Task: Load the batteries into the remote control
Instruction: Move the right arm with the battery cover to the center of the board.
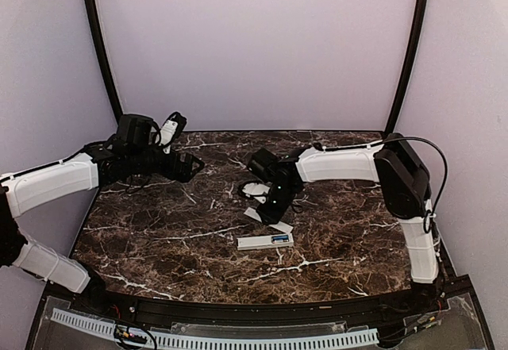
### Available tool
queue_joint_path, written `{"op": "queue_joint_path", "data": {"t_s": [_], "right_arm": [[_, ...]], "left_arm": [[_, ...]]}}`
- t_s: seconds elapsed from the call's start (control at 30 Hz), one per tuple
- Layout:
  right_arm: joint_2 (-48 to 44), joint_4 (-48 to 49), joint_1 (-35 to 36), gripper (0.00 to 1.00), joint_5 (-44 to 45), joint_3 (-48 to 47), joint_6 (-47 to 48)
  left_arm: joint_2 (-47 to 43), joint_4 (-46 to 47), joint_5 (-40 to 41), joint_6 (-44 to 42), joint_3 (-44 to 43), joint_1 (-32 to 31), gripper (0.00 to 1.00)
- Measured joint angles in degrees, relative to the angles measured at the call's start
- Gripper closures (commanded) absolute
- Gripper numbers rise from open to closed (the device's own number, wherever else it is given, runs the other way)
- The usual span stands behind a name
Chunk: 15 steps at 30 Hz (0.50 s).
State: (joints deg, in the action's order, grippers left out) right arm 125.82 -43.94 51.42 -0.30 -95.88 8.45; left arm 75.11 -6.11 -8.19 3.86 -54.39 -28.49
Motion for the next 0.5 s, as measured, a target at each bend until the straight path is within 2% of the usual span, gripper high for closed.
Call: {"op": "queue_joint_path", "data": {"t_s": [0.27,0.37,0.5], "right_arm": [[-3.7,-0.5,-0.5,0.65,0.1,5.4,0.3],[-3.5,-2.0,-0.9,0.6,0.1,4.5,0.3],[-2.3,-6.3,-1.2,0.62,-0.4,0.6,0.1]], "left_arm": [[0.0,0.0,-0.5,0.0,0.0,0.0,0.03],[0.0,0.0,-0.8,0.0,0.0,0.0,0.03],[0.3,0.0,-1.1,0.0,0.0,0.0,0.03]]}}
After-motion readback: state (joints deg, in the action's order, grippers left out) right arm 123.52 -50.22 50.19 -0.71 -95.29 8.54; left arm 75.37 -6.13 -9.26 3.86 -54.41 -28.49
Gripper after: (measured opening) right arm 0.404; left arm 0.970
